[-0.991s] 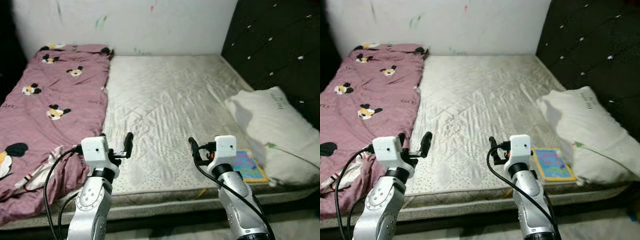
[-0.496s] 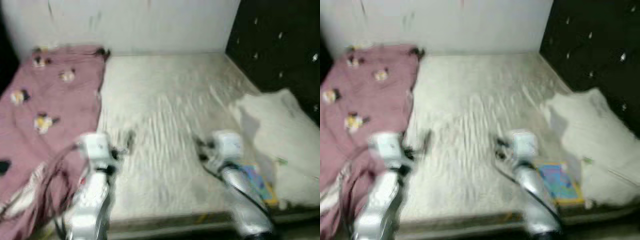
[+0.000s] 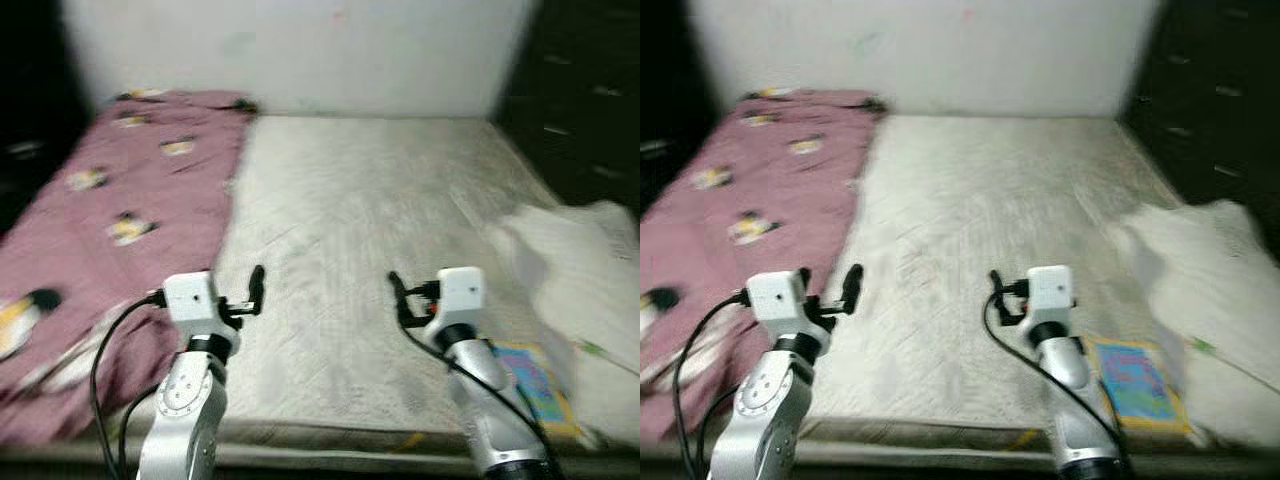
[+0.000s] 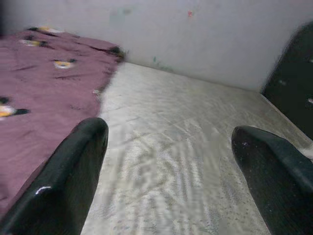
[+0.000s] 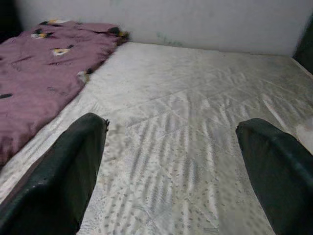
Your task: Clean up the room
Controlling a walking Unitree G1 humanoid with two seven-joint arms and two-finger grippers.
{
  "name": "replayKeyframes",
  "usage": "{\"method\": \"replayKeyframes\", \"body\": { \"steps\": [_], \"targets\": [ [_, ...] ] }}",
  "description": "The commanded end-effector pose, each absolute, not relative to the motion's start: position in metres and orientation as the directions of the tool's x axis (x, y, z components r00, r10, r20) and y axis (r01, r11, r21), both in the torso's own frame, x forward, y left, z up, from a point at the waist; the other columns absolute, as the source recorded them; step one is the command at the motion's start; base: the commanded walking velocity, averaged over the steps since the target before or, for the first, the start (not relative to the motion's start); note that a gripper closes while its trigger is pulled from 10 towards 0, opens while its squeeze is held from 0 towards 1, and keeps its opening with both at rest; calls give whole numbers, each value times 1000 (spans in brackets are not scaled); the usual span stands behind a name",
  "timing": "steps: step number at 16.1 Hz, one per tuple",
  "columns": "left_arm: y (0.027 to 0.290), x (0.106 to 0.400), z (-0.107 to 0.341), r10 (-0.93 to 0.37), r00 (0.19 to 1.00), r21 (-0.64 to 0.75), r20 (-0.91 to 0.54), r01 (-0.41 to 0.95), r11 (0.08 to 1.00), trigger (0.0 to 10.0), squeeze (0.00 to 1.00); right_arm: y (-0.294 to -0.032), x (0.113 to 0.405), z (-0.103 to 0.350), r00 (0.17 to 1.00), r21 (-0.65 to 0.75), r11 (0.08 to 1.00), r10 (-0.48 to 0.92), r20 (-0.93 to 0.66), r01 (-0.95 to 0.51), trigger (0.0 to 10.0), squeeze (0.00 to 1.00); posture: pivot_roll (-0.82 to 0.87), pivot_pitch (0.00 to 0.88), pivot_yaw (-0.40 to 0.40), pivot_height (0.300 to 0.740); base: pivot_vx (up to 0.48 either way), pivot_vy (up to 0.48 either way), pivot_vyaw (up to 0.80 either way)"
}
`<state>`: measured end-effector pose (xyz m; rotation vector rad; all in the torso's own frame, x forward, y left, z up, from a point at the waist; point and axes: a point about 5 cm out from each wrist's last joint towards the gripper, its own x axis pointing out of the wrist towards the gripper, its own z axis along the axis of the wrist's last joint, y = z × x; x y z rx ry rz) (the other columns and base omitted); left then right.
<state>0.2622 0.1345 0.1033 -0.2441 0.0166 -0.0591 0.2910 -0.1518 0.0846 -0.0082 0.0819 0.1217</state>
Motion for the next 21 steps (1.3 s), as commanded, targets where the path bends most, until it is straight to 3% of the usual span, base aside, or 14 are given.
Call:
{"method": "replayKeyframes", "body": {
  "steps": [1, 21],
  "targets": [
    [136, 262, 105, -47, 999, -251, -9, 43, 967, 10000, 0, -143, 292, 85, 987, 6, 990, 142, -75, -142, 10000, 0, 11, 11, -3, 740, 0, 480, 419],
    [135, 264, 105, -47, 999, -261, -6, 44, 964, 10000, 0, -142, 293, 79, 982, -9, 989, 149, -119, -151, 10000, 0, 11, 3, -7, 740, 0, 480, -80]
  ]
}}
